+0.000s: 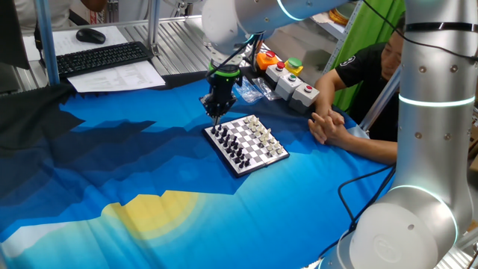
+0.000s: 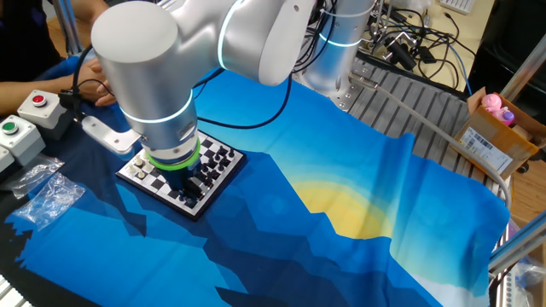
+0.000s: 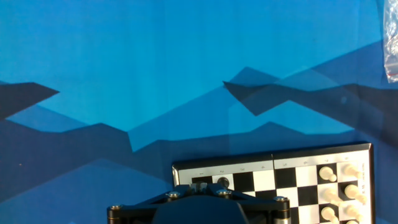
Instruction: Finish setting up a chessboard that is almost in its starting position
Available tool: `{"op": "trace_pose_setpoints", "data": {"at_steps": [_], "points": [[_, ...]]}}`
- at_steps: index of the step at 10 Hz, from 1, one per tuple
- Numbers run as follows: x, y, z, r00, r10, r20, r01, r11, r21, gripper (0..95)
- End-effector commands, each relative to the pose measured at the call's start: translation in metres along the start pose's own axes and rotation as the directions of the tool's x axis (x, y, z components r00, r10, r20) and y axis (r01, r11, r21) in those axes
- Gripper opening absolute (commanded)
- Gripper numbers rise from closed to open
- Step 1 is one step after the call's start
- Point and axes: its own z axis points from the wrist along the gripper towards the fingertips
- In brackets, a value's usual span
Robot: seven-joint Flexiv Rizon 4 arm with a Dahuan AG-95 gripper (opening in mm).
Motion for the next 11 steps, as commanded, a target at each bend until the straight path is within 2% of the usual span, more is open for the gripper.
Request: {"op": "trace_pose_setpoints", "data": {"at_steps": [1, 5, 6, 11], "points": [[0.0009, -0.0001, -0.0009, 1.000, 0.001, -0.002, -0.001, 1.000, 0.001, 0.0], [0.0005, 0.0001, -0.0003, 1.000, 0.005, 0.007, -0.005, 1.000, -0.002, 0.0], [0.0005, 0.0000, -0.0001, 1.000, 0.006, 0.008, -0.006, 1.000, -0.002, 19.0], [0.0003, 0.0000, 0.0008, 1.000, 0.007, 0.017, -0.007, 1.000, 0.000, 19.0]]}}
